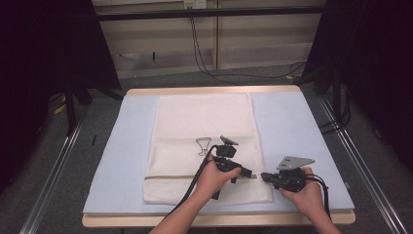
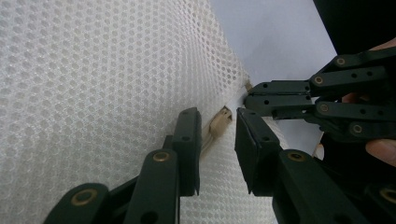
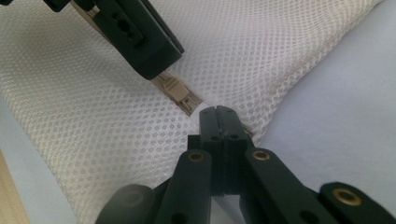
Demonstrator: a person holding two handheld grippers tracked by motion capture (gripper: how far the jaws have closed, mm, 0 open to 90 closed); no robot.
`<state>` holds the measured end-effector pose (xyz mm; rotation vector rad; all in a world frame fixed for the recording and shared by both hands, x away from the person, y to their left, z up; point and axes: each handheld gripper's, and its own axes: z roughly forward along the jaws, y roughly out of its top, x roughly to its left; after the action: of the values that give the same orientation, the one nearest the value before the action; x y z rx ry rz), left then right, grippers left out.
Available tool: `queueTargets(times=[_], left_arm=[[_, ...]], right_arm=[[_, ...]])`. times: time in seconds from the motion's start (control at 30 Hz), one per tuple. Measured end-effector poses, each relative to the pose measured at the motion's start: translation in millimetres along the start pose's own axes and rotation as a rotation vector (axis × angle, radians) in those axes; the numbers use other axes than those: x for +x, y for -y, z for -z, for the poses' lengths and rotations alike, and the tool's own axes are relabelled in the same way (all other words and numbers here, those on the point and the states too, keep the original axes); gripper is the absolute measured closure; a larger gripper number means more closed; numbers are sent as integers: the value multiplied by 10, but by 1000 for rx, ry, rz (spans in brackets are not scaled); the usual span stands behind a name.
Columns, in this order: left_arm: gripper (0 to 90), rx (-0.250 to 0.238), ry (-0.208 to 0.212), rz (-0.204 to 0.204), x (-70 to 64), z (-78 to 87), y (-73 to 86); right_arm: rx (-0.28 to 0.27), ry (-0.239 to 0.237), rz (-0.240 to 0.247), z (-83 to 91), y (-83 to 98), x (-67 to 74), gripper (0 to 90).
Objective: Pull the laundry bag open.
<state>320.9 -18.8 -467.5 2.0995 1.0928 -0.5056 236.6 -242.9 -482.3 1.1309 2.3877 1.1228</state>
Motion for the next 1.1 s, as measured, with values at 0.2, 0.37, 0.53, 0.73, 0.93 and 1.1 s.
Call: queueTargets(times=[0.2,0.37,0.53,0.73,0.93,1.1], left_arm=[[714,-1,14,13,-50,14,-16],[716,55,-3,17,10,-88,-17],[722,47,14,37,5,-136,-20],[821,50,8,38,12,-178,-30],[872,47,24,32,11,-153,-44],[873,59,32,23,25,-134,-52]], right_arm=[[1,-1,0,-1,-1,-5,900],[-4,-6,-9,0,6,-4,900],[-5,-2,-10,-2,8,-6,900],[-9,-2,-13,-6,11,-7,900],[-5,0,-6,-11,6,-6,900],[3,9,12,-12,-5,12,900]])
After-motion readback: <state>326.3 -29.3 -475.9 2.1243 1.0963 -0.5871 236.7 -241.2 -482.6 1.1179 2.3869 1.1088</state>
